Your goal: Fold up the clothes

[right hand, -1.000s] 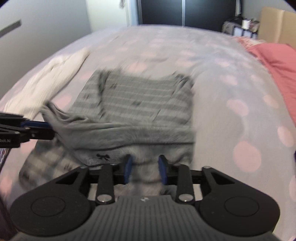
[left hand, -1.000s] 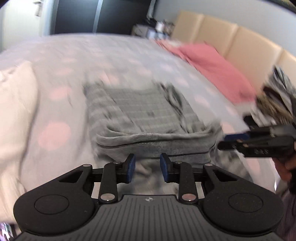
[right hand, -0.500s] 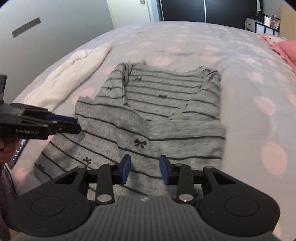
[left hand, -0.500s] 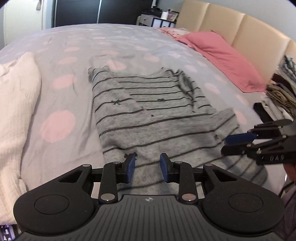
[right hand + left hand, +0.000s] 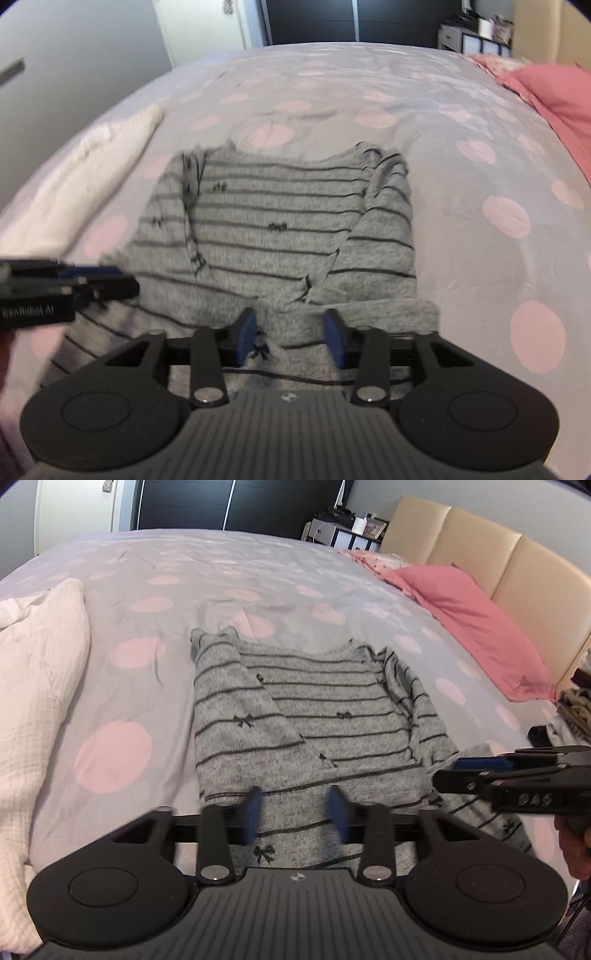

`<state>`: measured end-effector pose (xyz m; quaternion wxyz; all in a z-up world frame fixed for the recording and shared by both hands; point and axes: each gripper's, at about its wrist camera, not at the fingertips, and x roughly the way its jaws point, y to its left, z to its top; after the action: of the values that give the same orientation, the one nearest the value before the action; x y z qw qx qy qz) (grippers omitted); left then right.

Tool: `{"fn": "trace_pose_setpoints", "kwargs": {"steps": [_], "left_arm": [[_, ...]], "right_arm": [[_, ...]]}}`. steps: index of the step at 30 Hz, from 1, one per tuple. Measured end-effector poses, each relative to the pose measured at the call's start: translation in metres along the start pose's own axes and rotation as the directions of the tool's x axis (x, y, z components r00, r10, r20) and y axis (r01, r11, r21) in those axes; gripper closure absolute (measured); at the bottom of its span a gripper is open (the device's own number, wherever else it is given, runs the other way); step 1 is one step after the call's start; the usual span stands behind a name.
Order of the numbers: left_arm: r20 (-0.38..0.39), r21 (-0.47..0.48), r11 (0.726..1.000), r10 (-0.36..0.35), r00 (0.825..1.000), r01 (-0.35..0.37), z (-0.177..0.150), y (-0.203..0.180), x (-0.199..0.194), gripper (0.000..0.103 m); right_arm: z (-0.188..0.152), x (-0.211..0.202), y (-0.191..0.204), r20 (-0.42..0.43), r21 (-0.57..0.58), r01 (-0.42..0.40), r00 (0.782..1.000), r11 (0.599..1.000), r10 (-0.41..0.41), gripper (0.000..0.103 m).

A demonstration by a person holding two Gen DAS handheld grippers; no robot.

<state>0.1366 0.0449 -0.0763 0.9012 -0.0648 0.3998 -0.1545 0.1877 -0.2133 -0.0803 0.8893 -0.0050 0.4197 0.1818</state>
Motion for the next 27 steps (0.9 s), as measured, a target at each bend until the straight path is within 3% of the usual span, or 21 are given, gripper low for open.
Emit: {"fn": "trace_pose_setpoints", "kwargs": {"steps": [4, 7, 11, 14, 19, 21, 23, 27], "left_arm": [[0.043, 0.075, 0.997, 0.014, 0.999, -0.017, -0.006, -0.003, -0.026, 0.052], [0.077, 0.193, 0.981, 0.012, 0.997, -0.027, -0.017, -0.013, -0.048, 0.052], [0.080, 0.351, 0.936, 0.002, 0.997, -0.030, -0.040, -0.035, -0.065, 0.052], [0.075, 0.465, 0.884, 0.013, 0.997, -0.046, -0.064, -0.052, -0.072, 0.052], [0.049, 0.648, 0.760, 0.027, 0.998, -0.052, -0.108, -0.074, -0.080, 0.052], [0.048, 0.719, 0.692, 0.044, 0.998, -0.065, -0.126, -0.081, -0.080, 0.052], [0.063, 0.790, 0.607, 0.069, 0.996, -0.092, -0.143, -0.088, -0.078, 0.052], [0.077, 0.858, 0.497, 0.125, 0.989, -0.130, -0.165, -0.091, -0.067, 0.052]], "right_arm": [[-0.003, -0.027, -0.010, 0.052, -0.001, 0.008, 0.999, 1.000, -0.008, 0.047], [-0.018, -0.047, -0.010, 0.078, -0.064, -0.006, 0.997, 0.998, 0.011, 0.045], [-0.047, -0.066, 0.000, 0.074, -0.179, -0.024, 0.997, 0.984, 0.038, 0.045], [-0.073, -0.076, 0.015, 0.062, -0.319, 0.013, 0.998, 0.948, 0.007, 0.040], [-0.115, -0.092, 0.039, 0.099, -0.573, 0.057, 0.995, 0.817, 0.000, 0.030], [-0.131, -0.093, 0.050, 0.091, -0.677, 0.064, 0.996, 0.734, -0.002, 0.030], [-0.148, -0.092, 0.061, 0.087, -0.769, 0.075, 0.996, 0.635, -0.012, 0.030], [-0.172, -0.081, 0.070, 0.060, -0.871, 0.085, 0.996, 0.483, -0.066, 0.035]]}}
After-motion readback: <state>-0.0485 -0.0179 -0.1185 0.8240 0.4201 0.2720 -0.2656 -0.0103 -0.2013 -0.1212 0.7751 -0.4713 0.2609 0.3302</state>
